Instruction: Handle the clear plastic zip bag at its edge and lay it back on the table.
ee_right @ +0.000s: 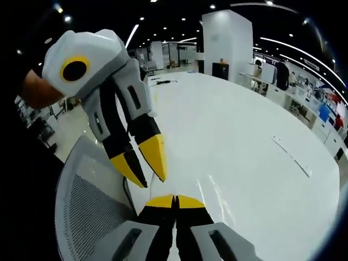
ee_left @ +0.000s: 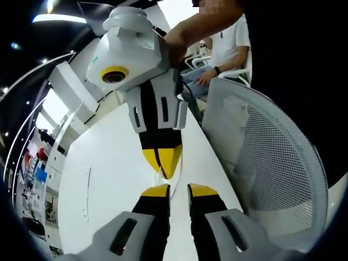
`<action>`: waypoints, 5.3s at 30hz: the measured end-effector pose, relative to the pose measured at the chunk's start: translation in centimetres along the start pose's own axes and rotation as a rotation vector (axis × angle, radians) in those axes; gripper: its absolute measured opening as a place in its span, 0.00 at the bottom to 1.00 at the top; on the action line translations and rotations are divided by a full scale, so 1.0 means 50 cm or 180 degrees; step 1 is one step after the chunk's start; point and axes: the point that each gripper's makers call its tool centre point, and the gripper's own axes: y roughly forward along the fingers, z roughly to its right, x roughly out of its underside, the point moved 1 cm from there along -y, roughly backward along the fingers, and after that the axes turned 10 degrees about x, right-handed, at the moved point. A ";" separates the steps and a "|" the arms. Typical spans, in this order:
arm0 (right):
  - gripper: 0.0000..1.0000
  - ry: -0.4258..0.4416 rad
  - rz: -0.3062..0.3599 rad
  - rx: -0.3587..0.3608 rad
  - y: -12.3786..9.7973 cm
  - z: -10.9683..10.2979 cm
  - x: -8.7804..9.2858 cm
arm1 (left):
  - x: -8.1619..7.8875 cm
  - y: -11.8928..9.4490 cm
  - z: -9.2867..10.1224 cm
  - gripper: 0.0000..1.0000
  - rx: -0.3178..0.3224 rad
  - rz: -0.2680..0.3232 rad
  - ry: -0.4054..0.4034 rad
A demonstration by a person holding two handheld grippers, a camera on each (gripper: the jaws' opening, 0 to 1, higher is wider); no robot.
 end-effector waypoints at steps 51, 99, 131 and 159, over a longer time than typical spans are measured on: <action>0.00 -0.0652 0.0881 0.0887 -0.084 0.069 -0.181 | 0.022 0.011 -0.012 0.00 -0.0252 -0.0234 -0.0012; 0.00 -0.1455 0.0473 0.0878 0.051 0.075 -0.085 | 0.089 -0.156 0.011 0.12 -0.1264 0.0675 -0.1286; 0.00 -0.1502 0.0024 0.0760 0.206 0.140 0.015 | 0.235 -0.175 0.128 0.29 -0.1739 0.0790 -0.2132; 0.28 -0.0684 -0.0163 0.0636 0.246 0.125 0.076 | 0.207 -0.162 0.138 0.34 -0.1688 0.0743 -0.2115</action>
